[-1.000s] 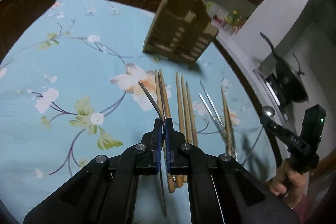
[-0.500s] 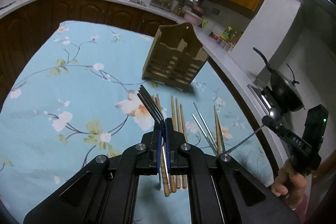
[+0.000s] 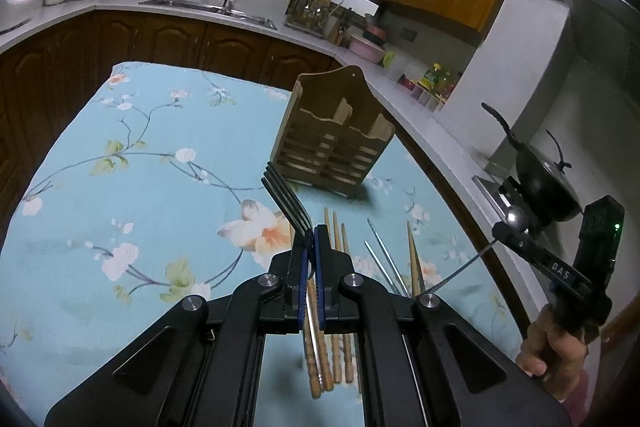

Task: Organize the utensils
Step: 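Carry the fork and spoon up over the wooden holder with both tools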

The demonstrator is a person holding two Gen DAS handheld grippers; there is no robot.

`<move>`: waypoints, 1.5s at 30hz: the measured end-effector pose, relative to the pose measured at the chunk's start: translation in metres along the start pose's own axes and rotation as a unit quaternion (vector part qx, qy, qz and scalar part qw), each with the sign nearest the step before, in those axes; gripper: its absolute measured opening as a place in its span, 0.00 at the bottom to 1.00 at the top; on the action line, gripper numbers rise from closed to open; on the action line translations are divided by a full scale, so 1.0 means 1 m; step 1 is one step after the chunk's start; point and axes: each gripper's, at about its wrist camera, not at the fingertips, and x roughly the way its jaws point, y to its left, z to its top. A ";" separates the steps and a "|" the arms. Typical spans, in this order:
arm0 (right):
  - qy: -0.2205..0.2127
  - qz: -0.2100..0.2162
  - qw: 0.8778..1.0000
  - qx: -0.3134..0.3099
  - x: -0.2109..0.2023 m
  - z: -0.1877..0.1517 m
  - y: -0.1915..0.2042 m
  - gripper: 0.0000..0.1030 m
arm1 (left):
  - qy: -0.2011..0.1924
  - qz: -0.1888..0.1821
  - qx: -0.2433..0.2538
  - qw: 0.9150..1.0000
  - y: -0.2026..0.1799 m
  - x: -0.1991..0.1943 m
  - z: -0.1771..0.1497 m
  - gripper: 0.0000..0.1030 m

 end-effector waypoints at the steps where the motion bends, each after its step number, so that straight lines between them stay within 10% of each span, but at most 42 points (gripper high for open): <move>1: -0.001 0.000 1.000 -0.001 0.002 0.002 0.000 0.02 | -0.001 0.000 0.000 1.000 0.000 0.001 0.002 0.02; 27: -0.098 -0.051 0.989 -0.100 0.098 0.146 0.032 0.02 | -0.133 -0.010 0.026 0.991 -0.022 0.089 0.185 0.02; 45: 0.019 -0.058 0.992 -0.111 0.194 0.113 0.006 0.02 | -0.047 0.037 0.042 0.997 -0.006 0.191 0.139 0.03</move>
